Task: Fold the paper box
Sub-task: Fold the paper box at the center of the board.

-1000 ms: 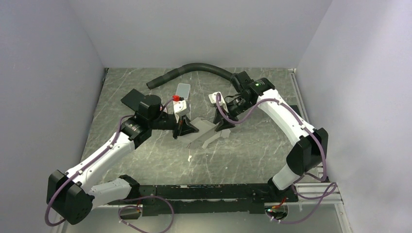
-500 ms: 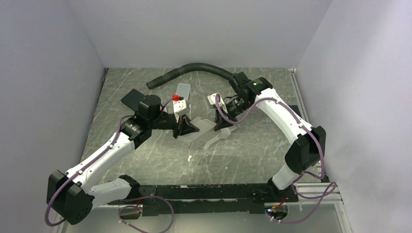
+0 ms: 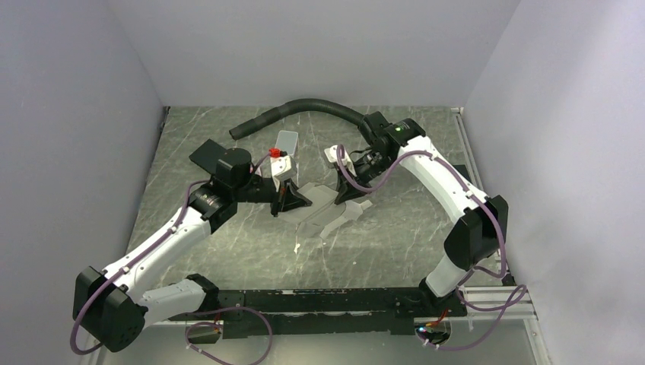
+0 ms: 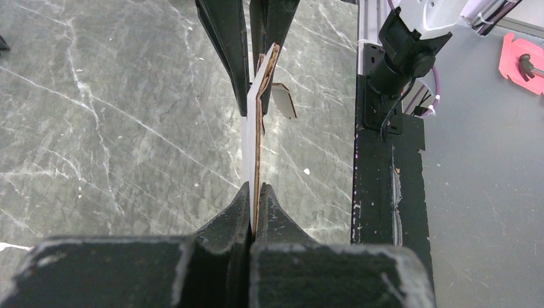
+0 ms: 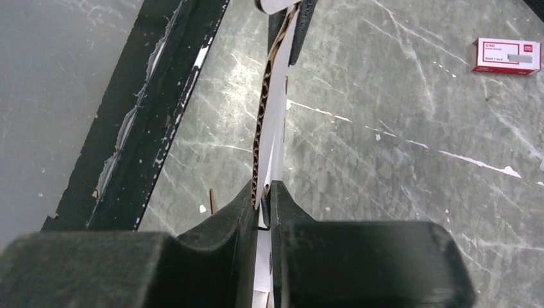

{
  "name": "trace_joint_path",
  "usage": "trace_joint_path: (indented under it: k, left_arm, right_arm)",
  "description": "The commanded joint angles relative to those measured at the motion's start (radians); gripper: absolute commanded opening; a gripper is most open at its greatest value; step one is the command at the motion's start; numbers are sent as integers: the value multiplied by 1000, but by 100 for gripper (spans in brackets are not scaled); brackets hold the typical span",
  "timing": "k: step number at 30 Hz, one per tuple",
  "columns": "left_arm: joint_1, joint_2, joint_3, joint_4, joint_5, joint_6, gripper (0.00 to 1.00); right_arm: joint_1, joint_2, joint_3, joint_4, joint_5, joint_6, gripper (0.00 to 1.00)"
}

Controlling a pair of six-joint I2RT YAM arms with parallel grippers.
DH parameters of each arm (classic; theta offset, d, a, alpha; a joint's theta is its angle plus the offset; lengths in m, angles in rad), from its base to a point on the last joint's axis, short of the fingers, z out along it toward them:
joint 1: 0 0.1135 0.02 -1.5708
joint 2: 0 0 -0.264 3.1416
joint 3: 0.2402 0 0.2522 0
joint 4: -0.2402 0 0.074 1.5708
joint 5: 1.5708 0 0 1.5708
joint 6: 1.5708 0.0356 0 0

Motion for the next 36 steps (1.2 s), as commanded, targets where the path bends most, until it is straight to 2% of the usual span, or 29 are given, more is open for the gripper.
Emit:
trace_joint_path:
  k: [1,4,9,11,12,13,18,20,21,23,25,26,27,28,33,34,36]
  left_arm:
    - [1,-25,0,84,30,-17,0]
    - [2,-24,-8,104,38,-32,0]
    - [1,-22,-3,92,37,-31,0]
    - [3,-24,-2,91,33,-30,0]
    - [3,-25,-2,90,31,-30,0]
    - [3,-25,-2,90,31,-32,0]
    - [7,-22,0,101,39,-45,0]
    - [9,-21,0,104,47,-51,0]
    - [11,-21,0,103,49,-53,0]
    - [11,-21,1,98,50,-49,0]
    - [12,-22,2,91,51,-46,0]
    - [14,-22,3,91,51,-46,0]
    - [14,-23,3,89,51,-45,0]
    - [14,-24,2,91,52,-46,0]
    - [15,-15,1,99,61,-58,0]
    - [16,-13,1,102,62,-63,0]
    - [17,-5,2,104,66,-69,0]
  right_arm:
    - [7,-51,-19,108,-37,95,14]
    - [6,-64,-39,141,-29,122,28]
    - [6,-71,-46,155,-29,133,29]
    - [6,-74,-48,159,-25,130,26]
    - [6,-75,-49,160,-20,132,17]
    - [6,-74,-49,163,-17,132,1]
    - [6,-95,-77,215,-18,165,0]
    - [6,-96,-76,206,-16,163,23]
    - [6,-91,-71,190,-15,151,30]
    - [5,-92,-64,182,-7,147,37]
    - [4,-96,-64,180,-2,138,37]
    - [3,-96,-64,181,-2,140,31]
    - [2,-94,-62,186,-2,144,7]
    - [2,-92,-57,180,-3,138,0]
    - [3,-88,-51,179,-14,142,0]
    - [2,-85,-47,189,-11,165,2]
    - [3,-72,-22,163,-5,169,35]
